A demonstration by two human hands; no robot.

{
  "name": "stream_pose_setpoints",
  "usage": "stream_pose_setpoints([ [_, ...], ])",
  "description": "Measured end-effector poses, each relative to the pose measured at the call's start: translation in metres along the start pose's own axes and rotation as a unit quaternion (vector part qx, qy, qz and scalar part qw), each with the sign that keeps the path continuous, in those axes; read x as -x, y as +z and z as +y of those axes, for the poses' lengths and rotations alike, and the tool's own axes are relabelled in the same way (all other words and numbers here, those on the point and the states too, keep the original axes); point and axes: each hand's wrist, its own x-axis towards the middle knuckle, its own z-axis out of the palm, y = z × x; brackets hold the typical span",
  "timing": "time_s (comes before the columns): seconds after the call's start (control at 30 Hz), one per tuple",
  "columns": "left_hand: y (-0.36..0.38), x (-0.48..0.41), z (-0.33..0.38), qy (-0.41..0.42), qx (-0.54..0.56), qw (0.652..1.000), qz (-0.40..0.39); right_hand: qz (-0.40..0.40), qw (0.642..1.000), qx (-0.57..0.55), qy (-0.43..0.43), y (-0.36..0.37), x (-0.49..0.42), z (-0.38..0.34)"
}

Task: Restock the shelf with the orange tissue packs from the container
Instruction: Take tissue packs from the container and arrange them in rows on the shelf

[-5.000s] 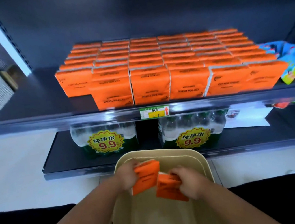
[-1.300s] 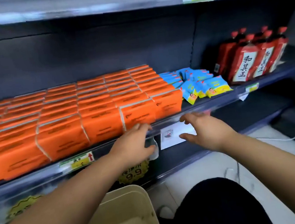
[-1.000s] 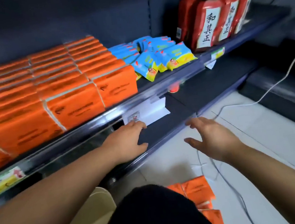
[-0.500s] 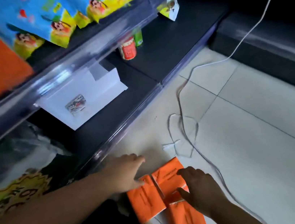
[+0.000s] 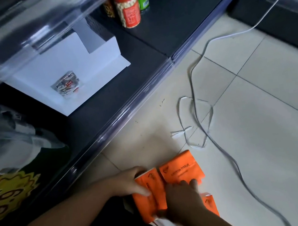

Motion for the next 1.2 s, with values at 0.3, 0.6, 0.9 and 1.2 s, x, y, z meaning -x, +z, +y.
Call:
stream_pose_setpoints([
  [0.3, 0.005, 0.003, -0.007, 0.038, 0.025, 0.998, 0.033, 0.022, 0.996, -0.035, 0.083, 0.022, -0.008, -0.005],
  [0.6, 0.002, 0.023, 0.002, 0.039, 0.021, 0.998, 0.036, 0.06, 0.99, -0.091, 0.094, 0.033, -0.012, -0.003],
  [0.9, -0.008, 0.061, 0.009, 0.041, 0.151, 0.988, 0.011, 0.067, 0.98, -0.189, -0.007, 0.011, 0.006, -0.001],
  [1.2, -0.03, 0.121, 0.051, 0.098, 0.418, 0.899, 0.085, 0.138, 0.825, -0.533, -0.13, -0.059, 0.04, 0.003],
])
